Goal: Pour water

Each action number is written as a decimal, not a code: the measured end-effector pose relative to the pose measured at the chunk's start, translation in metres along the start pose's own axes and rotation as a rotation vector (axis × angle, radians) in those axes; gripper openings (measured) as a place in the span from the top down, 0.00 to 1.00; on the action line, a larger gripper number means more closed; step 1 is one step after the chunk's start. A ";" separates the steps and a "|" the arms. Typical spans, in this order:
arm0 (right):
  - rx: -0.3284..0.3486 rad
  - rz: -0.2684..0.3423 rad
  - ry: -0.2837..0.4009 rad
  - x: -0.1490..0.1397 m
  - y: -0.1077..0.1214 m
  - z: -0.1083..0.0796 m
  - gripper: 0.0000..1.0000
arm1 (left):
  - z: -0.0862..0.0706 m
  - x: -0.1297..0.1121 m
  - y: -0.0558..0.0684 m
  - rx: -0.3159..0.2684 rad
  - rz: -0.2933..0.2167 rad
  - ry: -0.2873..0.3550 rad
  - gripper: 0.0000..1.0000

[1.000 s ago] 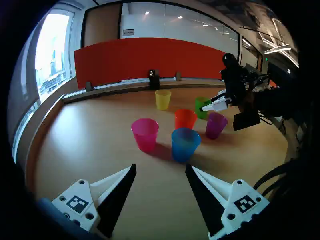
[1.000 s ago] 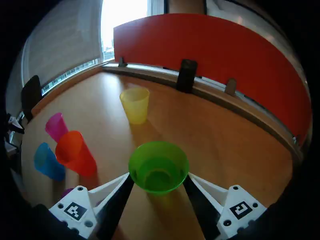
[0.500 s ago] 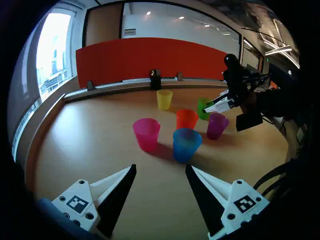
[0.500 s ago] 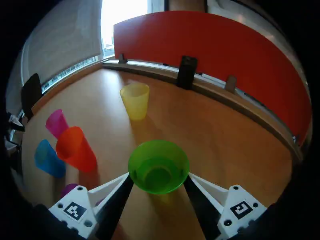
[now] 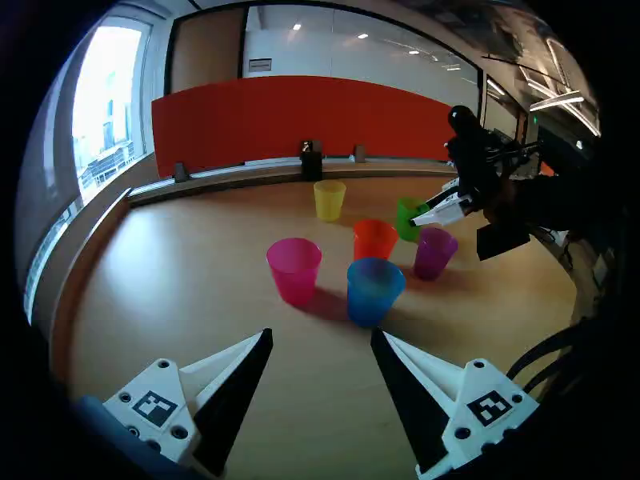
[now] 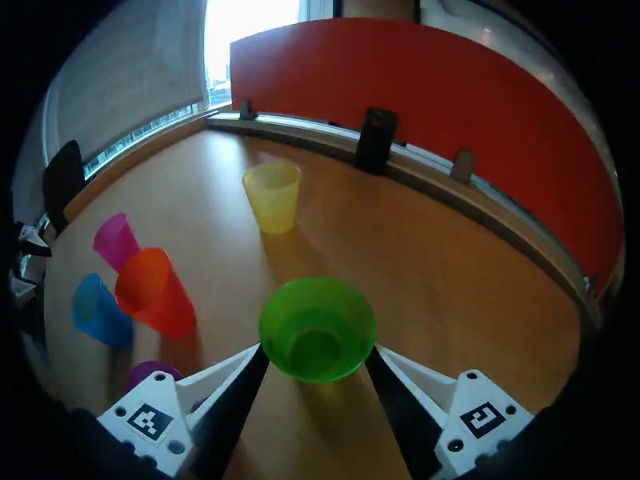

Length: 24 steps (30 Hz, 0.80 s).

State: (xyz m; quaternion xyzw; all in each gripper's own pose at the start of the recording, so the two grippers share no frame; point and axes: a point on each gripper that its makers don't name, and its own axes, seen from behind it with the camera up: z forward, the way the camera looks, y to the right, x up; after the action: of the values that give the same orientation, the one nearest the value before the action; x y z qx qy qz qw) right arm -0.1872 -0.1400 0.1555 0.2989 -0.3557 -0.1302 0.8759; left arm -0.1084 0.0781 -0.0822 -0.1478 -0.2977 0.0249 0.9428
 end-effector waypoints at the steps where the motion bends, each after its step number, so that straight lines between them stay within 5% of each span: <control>1: 0.002 -0.002 -0.004 -0.001 0.000 -0.001 0.12 | 0.000 0.000 0.000 0.000 0.000 0.001 0.09; 24: 0.008 -0.012 -0.015 -0.018 -0.004 -0.050 0.12 | -0.008 0.012 -0.012 0.037 -0.020 0.035 0.09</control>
State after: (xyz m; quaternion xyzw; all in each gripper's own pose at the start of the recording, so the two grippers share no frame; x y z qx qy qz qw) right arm -0.1650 -0.1137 0.1153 0.3035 -0.3611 -0.1364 0.8711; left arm -0.0942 0.0664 -0.0781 -0.1276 -0.2823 0.0184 0.9506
